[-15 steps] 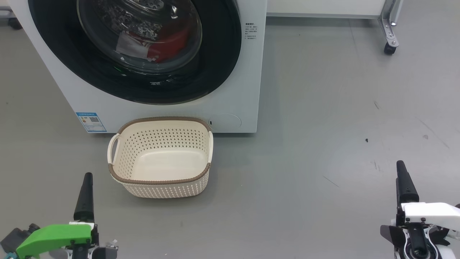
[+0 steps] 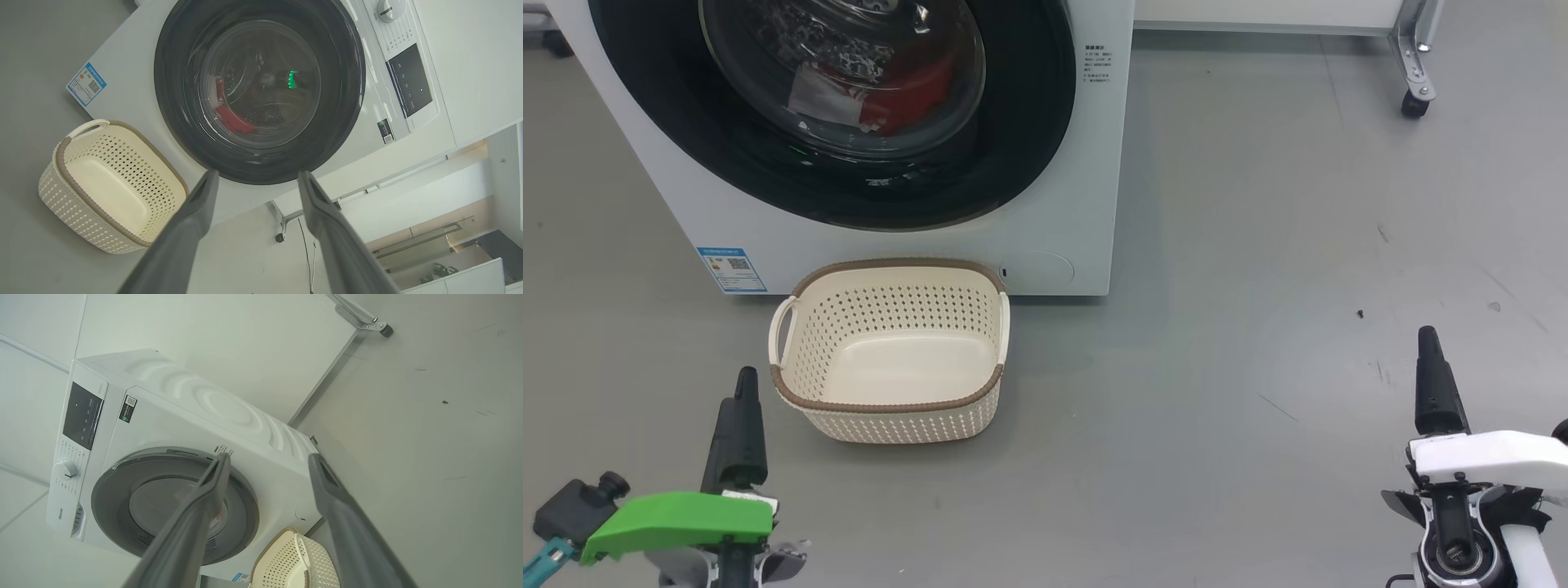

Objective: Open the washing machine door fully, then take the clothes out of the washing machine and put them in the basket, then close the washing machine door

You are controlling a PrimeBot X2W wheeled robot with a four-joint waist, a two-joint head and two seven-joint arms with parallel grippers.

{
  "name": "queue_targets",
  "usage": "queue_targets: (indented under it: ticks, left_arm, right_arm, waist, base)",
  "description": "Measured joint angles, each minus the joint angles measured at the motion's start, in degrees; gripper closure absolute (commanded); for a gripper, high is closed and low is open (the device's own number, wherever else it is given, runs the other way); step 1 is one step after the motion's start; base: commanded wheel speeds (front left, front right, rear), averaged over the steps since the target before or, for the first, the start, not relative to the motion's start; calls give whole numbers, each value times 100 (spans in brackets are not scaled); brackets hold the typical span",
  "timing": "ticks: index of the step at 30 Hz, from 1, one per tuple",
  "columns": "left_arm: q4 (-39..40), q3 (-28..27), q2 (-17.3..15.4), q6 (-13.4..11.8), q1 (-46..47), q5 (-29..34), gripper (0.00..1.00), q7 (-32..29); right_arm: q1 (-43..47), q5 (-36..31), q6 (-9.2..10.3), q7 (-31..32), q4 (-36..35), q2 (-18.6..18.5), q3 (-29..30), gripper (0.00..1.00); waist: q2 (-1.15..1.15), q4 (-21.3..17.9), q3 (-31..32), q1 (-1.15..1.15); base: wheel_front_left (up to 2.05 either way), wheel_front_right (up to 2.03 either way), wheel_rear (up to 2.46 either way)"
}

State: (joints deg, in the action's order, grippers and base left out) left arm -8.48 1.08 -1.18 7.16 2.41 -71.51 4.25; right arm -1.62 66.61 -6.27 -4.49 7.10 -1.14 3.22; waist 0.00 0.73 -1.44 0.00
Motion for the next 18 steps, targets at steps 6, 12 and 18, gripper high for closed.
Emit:
queue_targets:
  ticks: [6, 12, 18]
  left_arm:
    - [138, 94, 0, 0, 0, 668, 0, 138]
    - [194, 209, -13, 0, 0, 1634, 0, 268]
    - [213, 397, -44, -38, 0, 2492, 0, 374]
  right_arm:
    - [-23, -660, 111, -124, -111, -30, -152, 0]
    - [-23, -1434, 240, -243, -126, -44, -344, 0]
    - [-23, -2081, 334, -355, -127, -86, -527, 0]
  waist:
    - [0, 7, -44, 0]
    - [0, 11, -95, 0]
    - [0, 11, -123, 0]
  base:
    - [0, 0, 0]
    - [0, 0, 0]
    - [0, 0, 0]
